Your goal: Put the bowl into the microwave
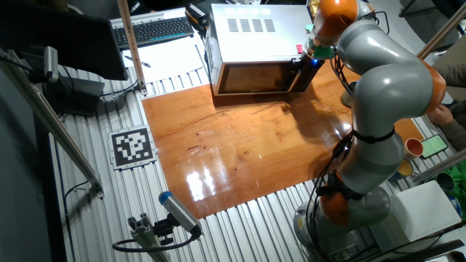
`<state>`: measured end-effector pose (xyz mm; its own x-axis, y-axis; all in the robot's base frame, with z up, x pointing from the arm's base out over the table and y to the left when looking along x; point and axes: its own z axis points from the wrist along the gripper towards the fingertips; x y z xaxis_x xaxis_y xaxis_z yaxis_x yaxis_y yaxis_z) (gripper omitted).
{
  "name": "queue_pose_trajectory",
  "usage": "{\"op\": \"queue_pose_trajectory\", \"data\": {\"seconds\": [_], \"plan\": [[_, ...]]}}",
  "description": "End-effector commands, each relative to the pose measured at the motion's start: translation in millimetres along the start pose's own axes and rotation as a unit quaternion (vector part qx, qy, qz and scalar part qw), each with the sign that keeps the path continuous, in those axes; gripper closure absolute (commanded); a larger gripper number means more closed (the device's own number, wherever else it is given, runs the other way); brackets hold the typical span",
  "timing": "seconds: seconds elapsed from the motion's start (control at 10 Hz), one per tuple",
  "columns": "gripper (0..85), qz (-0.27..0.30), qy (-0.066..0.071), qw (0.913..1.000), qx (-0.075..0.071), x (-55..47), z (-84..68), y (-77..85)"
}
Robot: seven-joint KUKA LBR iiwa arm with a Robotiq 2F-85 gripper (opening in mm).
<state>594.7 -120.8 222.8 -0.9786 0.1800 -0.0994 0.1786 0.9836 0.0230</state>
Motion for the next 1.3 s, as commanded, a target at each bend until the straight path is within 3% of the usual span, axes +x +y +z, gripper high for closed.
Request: {"op": "queue_pose_trajectory", "data": {"seconds": [0.0, 1.2], "plan": [[17.0, 0.0, 0.0, 1.0, -0.001, -0.4, 1.8, 0.1], [17.0, 0.0, -0.012, 0.9999, -0.009, 1.8, 18.5, 3.7]]}}
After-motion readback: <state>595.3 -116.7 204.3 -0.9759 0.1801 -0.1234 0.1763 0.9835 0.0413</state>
